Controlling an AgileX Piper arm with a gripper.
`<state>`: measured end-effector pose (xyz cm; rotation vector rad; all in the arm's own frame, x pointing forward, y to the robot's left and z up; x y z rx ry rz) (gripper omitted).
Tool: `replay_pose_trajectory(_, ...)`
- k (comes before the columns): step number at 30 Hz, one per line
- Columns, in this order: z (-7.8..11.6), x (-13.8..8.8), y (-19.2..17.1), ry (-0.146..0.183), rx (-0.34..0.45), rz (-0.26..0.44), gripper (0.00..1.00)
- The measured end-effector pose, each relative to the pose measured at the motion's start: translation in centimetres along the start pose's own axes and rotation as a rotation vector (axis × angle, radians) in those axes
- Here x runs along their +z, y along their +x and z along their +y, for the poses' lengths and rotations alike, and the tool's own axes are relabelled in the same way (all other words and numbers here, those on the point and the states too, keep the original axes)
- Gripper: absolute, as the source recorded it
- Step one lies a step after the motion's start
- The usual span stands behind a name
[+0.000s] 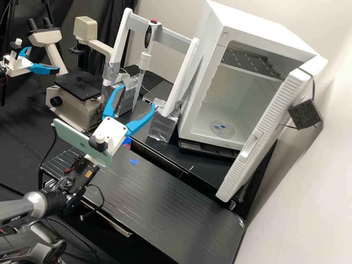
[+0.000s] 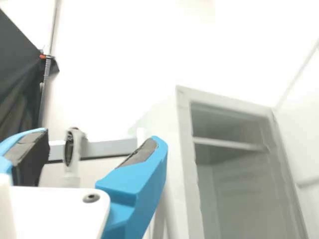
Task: Open the door
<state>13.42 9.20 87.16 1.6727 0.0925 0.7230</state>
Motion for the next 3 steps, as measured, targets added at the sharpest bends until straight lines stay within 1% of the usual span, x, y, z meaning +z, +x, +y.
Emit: replay_pose_trajectory(3,-0.69,0.31,0.04,0.015,-0.036,-0.014,1.00)
